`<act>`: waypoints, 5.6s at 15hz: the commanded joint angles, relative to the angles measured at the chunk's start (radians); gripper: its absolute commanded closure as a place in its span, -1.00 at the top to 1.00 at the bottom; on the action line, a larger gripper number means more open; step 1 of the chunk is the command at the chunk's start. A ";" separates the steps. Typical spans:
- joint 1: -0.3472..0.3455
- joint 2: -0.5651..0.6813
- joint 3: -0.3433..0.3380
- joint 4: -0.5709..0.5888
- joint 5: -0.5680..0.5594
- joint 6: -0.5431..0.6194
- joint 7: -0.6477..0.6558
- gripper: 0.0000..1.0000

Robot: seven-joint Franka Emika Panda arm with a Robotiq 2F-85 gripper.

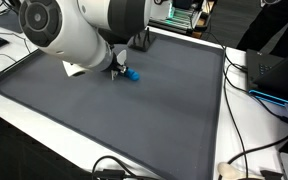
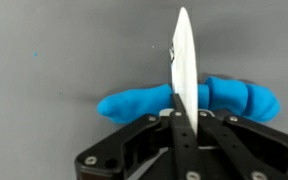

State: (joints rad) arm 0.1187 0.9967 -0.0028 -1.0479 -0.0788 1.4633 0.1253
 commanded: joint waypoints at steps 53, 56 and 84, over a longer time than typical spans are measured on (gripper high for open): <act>0.037 -0.030 -0.005 -0.027 -0.189 0.072 -0.228 -0.98; 0.042 -0.030 -0.001 -0.044 -0.199 0.089 -0.246 -0.98; 0.037 -0.039 0.009 -0.147 -0.227 0.088 -0.335 -0.98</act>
State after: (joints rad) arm 0.1708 0.9585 -0.0011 -1.1308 -0.3011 1.5397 -0.2187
